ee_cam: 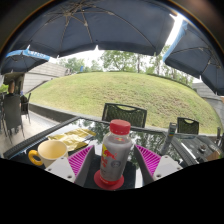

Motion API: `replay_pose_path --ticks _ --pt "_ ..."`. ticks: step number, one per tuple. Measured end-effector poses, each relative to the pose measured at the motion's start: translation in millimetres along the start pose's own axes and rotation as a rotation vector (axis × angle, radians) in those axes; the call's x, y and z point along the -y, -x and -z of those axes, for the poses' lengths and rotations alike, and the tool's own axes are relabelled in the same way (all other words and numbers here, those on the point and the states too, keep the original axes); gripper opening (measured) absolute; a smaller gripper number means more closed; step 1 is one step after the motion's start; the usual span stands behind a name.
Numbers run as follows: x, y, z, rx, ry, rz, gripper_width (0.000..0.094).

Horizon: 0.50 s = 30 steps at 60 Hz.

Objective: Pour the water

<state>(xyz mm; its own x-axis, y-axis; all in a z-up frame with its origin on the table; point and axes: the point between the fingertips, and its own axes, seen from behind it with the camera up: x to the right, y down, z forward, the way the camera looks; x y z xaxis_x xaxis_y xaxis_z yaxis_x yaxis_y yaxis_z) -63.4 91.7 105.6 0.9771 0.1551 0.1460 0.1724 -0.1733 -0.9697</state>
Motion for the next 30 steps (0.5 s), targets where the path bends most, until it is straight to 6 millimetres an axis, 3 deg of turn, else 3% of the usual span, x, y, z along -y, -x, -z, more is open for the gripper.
replay_pose_path --ticks 6,17,22,30 --pt "5 -7 47 -0.035 -0.014 0.020 0.0844" --pt "-9 9 127 0.018 -0.041 -0.058 0.0843" --pt "-14 8 158 0.027 -0.062 -0.062 0.0841" --pt "-25 -3 192 -0.004 -0.054 -0.018 0.0835"
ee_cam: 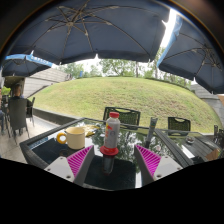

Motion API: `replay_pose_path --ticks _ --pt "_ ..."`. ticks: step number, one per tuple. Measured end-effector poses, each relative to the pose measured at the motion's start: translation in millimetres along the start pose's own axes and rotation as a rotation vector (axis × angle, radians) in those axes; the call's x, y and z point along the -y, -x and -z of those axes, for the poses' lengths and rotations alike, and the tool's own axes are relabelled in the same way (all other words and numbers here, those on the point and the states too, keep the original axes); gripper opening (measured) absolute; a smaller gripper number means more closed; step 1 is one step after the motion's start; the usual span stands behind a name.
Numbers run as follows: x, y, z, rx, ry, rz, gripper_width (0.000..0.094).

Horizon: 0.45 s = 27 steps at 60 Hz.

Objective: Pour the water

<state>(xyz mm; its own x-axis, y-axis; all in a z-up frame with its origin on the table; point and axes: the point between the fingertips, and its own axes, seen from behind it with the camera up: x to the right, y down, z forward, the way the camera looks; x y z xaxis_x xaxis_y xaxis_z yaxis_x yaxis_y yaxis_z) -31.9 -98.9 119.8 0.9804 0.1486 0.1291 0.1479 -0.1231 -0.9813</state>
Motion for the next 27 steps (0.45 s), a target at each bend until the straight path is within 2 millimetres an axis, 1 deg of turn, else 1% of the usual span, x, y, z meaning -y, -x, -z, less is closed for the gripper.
replay_pose_path --ticks 4,5,8,11,14,17,19,24,25,27 --pt "-8 -7 14 -0.035 0.021 0.014 0.0839" --pt "-12 -13 19 -0.043 0.019 0.025 0.0838" --pt "-12 -10 27 -0.058 0.016 0.032 0.0836" --pt "-12 -8 38 -0.056 0.004 0.019 0.0835" --pt "-10 0 47 -0.046 -0.009 -0.017 0.0835" --pt "-8 10 53 -0.022 -0.018 -0.058 0.0834" --pt "-6 17 60 -0.008 -0.024 -0.071 0.0837" --pt "1 19 76 -0.009 -0.050 -0.090 0.0839" --pt "2 23 79 -0.011 -0.053 -0.097 0.0837" --pt "3 25 83 -0.005 -0.055 -0.109 0.0836"
